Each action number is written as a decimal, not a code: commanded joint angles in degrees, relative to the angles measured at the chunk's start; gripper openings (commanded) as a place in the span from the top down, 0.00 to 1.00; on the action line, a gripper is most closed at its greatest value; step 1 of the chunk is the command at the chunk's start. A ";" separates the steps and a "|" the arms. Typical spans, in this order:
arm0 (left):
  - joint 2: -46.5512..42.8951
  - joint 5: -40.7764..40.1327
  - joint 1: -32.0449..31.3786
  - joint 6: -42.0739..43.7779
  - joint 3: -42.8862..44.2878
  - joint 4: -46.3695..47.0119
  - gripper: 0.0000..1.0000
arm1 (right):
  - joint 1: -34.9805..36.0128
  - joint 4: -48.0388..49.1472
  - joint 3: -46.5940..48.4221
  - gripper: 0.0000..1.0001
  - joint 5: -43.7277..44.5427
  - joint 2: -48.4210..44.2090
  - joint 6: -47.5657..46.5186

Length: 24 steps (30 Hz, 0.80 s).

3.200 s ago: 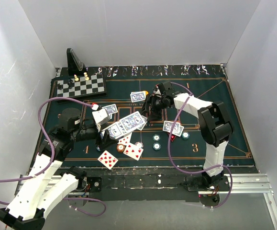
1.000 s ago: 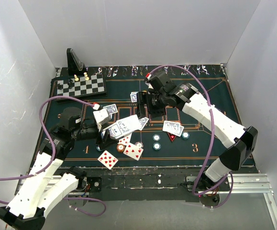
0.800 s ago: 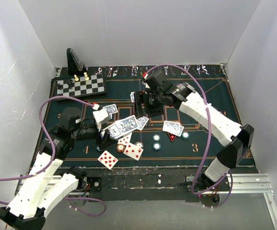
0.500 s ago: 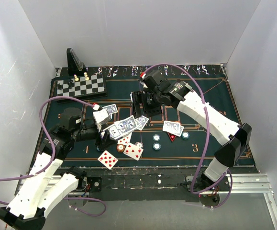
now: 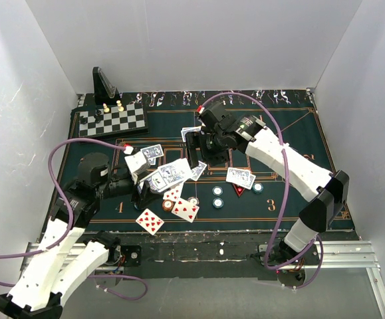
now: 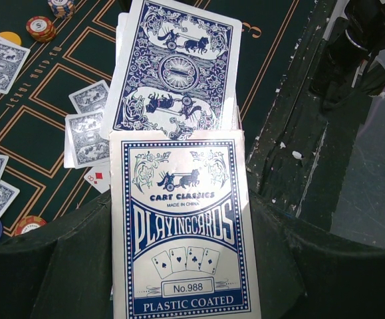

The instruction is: Distribute texas hold em gaming equipment

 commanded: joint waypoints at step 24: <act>12.51 6.99 32.30 3.25 -6.34 11.93 1.00 | -12.32 10.19 -16.43 0.07 -4.69 -13.03 0.92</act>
